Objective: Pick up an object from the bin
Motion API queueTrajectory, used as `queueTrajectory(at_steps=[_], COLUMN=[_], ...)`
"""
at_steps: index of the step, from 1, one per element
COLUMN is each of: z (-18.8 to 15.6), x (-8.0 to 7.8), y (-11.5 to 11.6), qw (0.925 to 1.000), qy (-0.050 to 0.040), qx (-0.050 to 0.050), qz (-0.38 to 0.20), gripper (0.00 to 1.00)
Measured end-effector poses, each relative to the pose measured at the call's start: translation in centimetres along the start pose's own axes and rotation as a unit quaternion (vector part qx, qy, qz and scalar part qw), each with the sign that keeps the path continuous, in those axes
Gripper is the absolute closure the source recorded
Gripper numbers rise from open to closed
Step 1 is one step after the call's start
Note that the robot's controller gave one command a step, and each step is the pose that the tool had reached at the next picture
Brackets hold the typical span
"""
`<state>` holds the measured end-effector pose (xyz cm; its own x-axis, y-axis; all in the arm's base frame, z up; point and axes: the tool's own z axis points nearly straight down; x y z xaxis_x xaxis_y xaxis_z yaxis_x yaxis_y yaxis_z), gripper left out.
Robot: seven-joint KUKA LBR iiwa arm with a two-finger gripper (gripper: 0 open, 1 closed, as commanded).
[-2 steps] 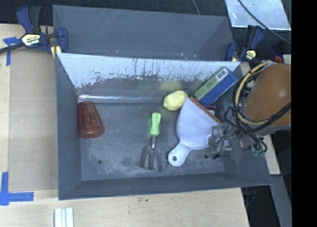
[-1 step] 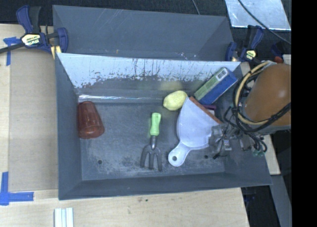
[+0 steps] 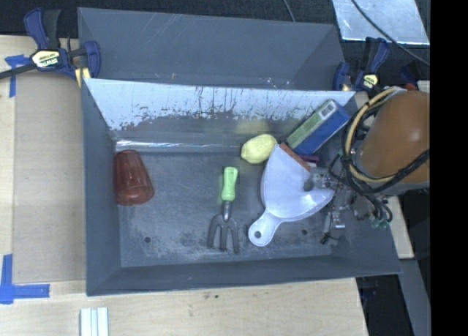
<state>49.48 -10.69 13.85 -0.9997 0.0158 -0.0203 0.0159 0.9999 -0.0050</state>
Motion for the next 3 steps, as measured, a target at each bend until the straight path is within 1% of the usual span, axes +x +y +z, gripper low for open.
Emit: queueTrajectory(at_steps=[1, 2, 3], z=[0.0, 1.4, 2.6], x=[0.0, -2.1, -0.4], y=[0.0, 1.6, 1.7], qw=[1.0, 1.0, 1.0], qy=[0.0001, -0.0035, -0.0011], qx=[0.0, 0.0, 0.001], qz=[0.0, -0.004, 0.0], gripper=[0.0, 0.0, 0.0])
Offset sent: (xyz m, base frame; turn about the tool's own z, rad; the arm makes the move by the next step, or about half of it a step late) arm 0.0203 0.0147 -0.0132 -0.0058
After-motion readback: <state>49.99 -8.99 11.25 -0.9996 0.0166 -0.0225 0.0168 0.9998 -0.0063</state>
